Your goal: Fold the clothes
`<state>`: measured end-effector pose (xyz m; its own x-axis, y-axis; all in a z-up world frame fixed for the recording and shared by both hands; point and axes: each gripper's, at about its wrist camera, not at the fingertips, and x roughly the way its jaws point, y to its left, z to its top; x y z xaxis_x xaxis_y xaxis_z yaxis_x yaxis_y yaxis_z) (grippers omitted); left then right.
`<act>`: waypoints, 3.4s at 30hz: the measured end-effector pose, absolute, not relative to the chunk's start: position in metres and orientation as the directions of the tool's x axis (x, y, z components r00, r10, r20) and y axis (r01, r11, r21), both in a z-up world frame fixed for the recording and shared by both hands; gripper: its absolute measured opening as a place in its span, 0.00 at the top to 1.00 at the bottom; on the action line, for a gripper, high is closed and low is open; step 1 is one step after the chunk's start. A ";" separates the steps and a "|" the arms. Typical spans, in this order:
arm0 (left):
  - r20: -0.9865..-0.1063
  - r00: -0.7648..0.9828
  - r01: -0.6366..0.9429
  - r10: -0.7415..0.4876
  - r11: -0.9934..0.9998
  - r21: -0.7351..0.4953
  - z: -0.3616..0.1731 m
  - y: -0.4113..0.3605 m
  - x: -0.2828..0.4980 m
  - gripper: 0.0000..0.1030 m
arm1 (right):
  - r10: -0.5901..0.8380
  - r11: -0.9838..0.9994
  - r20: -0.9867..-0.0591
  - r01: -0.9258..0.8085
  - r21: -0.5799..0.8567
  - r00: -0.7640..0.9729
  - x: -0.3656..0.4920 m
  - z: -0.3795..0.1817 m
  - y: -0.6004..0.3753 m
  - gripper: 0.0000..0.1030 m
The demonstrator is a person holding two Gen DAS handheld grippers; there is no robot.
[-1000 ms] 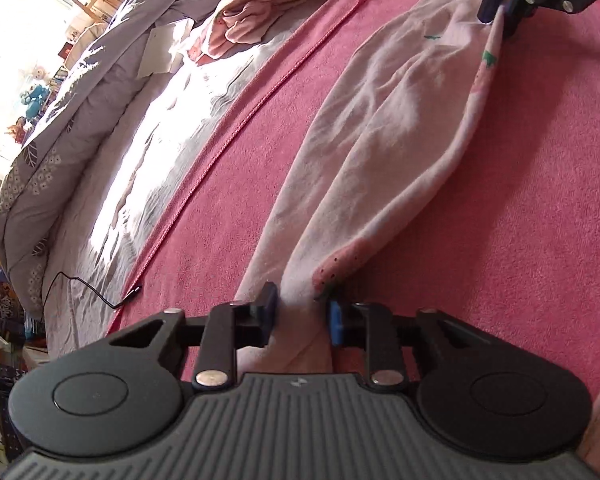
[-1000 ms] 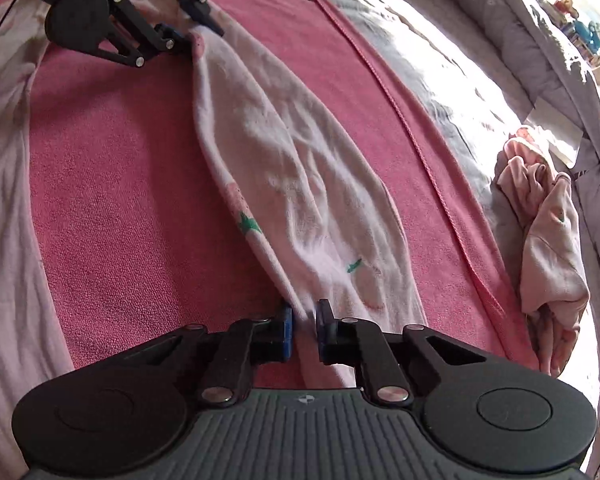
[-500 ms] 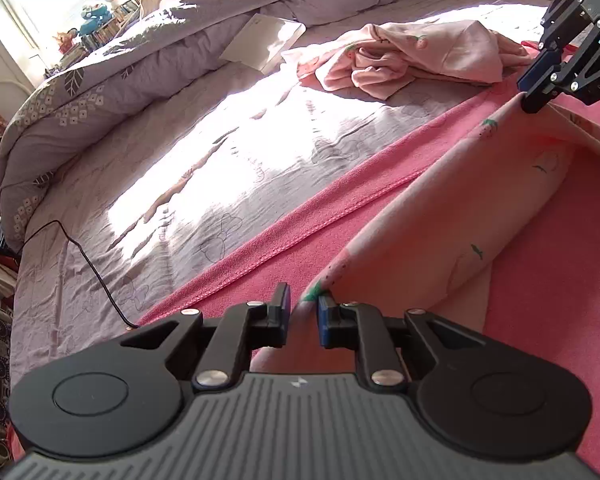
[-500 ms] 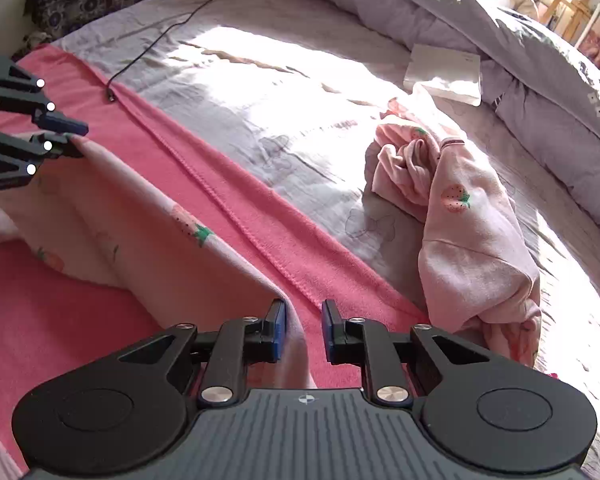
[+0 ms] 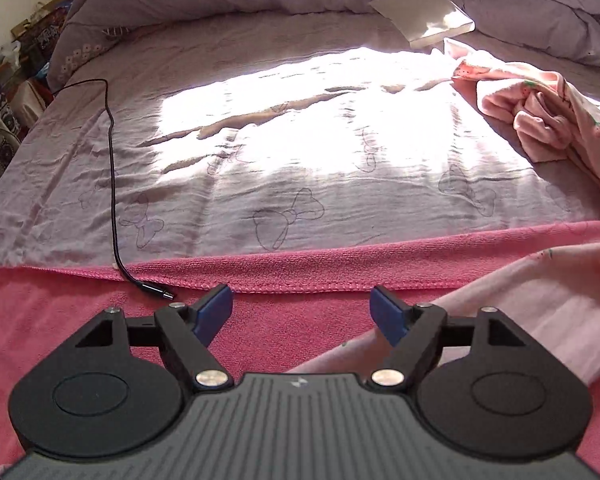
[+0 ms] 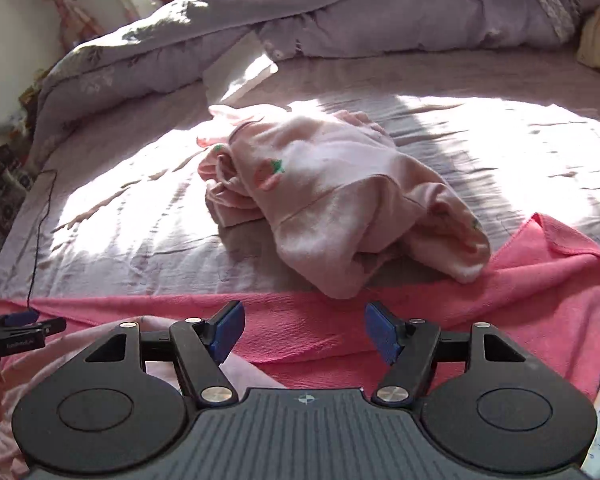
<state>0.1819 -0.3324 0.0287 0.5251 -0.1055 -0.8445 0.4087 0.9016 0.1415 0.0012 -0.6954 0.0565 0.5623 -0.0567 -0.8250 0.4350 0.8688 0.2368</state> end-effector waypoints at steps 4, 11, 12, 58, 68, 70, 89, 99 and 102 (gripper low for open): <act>-0.816 0.573 0.393 -0.083 0.901 0.184 0.044 -0.330 0.167 0.25 | -0.121 0.929 -0.822 0.356 0.104 0.557 -0.029 0.068 -0.676 0.42; -0.760 0.603 0.711 -0.242 0.595 0.375 0.063 -0.342 0.035 0.19 | -0.095 0.968 -0.889 -0.167 -0.187 0.448 -0.074 0.036 -0.550 0.51; -0.767 0.589 0.748 -0.255 0.529 0.400 0.057 -0.346 0.019 0.18 | -0.096 0.971 -0.895 -0.156 -0.180 0.435 -0.071 0.027 -0.545 0.53; -0.905 0.381 0.660 -0.186 0.741 0.125 0.048 -0.351 0.031 0.26 | -0.040 0.769 -0.889 0.583 0.264 0.457 -0.055 0.001 -0.719 0.46; -0.905 0.424 0.530 0.032 0.801 0.277 0.031 -0.307 0.028 0.24 | -0.083 0.664 -0.822 0.647 0.375 0.563 -0.029 -0.017 -0.721 0.46; -0.905 0.423 0.535 0.045 0.794 0.290 0.026 -0.305 0.026 0.24 | -0.069 0.639 -0.827 0.661 0.392 0.557 -0.023 -0.014 -0.726 0.63; -0.903 0.392 0.751 -0.172 0.628 0.206 0.022 -0.331 0.017 0.21 | -0.075 0.576 -0.832 0.705 0.414 0.549 -0.047 0.021 -0.767 0.81; -0.888 0.377 0.791 -0.263 0.591 0.161 0.023 -0.345 0.012 0.82 | 0.060 0.397 -0.779 0.701 0.592 0.624 -0.051 -0.027 -0.729 0.68; -0.895 0.352 0.799 -0.275 0.587 0.134 0.028 -0.346 0.013 0.93 | 0.041 0.348 -0.788 0.730 0.588 0.614 -0.047 -0.024 -0.732 0.83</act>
<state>0.0125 -0.3464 0.0282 0.3518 -0.2751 -0.8947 0.7987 0.5867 0.1337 -0.0468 -0.7321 -0.0241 0.6142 0.0412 -0.7881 0.7305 0.3482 0.5875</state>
